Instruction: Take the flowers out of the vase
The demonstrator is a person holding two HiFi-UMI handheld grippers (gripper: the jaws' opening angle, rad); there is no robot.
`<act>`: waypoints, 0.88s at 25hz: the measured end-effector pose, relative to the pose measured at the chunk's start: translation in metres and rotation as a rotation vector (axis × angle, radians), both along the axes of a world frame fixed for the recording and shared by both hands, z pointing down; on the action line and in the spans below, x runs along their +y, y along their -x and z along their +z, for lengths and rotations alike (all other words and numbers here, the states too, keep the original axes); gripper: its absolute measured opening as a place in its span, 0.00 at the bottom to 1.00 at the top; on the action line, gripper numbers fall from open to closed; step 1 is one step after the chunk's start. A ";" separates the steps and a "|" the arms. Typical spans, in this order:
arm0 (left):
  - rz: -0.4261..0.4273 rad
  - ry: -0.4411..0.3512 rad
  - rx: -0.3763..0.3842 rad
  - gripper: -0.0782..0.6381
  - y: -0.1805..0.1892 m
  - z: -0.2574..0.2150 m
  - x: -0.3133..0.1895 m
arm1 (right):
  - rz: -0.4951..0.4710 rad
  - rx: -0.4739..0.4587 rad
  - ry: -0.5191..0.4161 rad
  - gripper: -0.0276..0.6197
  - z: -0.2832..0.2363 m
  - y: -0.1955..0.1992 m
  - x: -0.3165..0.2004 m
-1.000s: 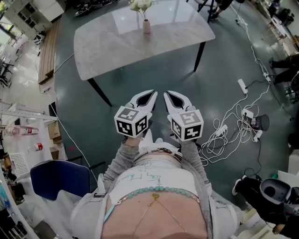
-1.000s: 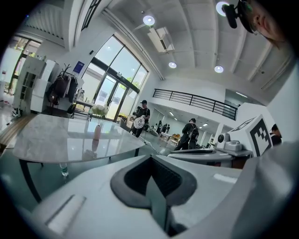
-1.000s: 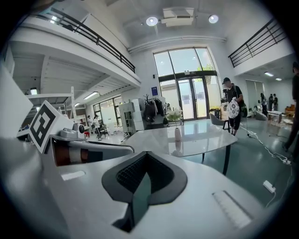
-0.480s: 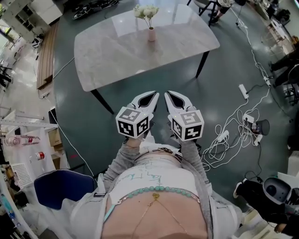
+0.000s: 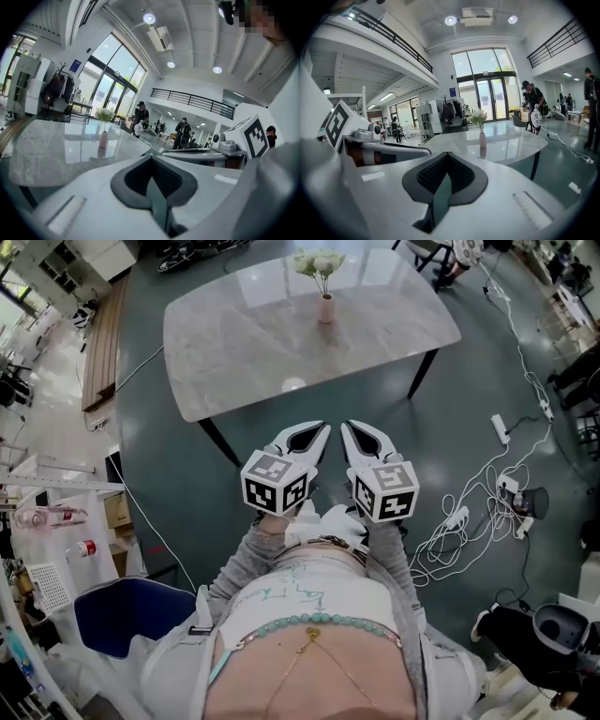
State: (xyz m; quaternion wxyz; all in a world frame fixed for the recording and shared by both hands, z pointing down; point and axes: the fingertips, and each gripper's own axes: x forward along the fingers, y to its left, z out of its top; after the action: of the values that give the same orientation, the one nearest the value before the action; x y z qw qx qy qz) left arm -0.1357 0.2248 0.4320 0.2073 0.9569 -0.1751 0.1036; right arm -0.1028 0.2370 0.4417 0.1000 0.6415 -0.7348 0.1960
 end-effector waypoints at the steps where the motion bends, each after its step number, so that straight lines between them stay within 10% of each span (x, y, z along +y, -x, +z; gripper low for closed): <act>1: -0.003 0.000 -0.003 0.11 0.002 0.001 -0.001 | 0.002 0.000 -0.002 0.08 -0.001 0.000 -0.001; 22: -0.097 0.004 -0.002 0.11 -0.023 -0.003 -0.069 | -0.084 -0.047 -0.015 0.08 -0.007 -0.024 -0.078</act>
State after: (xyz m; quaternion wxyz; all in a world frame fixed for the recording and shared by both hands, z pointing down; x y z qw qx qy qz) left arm -0.1123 0.1555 0.4291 0.2137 0.9468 -0.2213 0.0945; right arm -0.0784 0.1593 0.4346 0.0862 0.6062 -0.7646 0.2012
